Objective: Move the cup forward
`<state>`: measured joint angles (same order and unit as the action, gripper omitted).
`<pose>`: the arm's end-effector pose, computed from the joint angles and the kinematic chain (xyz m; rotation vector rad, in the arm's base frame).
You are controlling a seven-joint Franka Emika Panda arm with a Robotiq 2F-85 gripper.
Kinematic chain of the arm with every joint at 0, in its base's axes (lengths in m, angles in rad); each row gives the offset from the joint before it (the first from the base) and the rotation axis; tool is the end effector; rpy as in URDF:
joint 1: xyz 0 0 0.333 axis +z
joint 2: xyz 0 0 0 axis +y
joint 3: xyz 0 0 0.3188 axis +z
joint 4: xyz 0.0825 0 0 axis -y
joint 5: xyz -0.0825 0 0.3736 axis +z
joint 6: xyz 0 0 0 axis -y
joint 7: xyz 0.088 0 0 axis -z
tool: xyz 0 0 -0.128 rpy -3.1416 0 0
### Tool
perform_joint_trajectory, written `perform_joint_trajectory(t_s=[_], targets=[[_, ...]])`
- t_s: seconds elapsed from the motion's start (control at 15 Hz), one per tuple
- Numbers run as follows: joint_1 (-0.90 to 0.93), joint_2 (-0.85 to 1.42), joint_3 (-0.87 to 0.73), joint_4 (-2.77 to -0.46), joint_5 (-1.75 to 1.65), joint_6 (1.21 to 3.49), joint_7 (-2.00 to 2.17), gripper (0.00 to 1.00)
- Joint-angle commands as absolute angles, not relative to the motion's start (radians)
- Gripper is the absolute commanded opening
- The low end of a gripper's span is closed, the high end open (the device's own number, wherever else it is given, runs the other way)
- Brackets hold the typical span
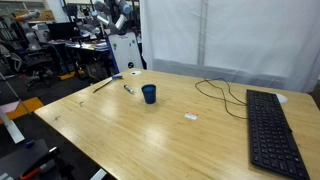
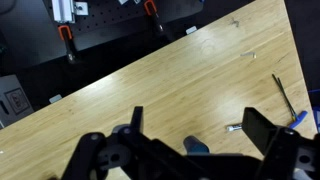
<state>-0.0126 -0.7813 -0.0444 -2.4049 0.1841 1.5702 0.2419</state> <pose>0.2932 0.0037 0.5502 -2.8999 0.4235 0.1101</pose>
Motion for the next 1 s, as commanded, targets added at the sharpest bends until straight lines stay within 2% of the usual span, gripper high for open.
perform_joint_trajectory(t_s=[0.0,0.27,0.47,0.93], targets=[[-0.044,-0.78,-0.024,-2.4,0.198,1.565,0.225,1.0],[-0.044,-0.782,-0.024,-2.396,0.198,1.565,0.225,1.0],[-0.003,-0.695,0.025,-2.389,0.227,1.605,0.216,1.0],[0.059,-0.387,0.189,-2.323,0.181,1.948,0.274,1.0]])
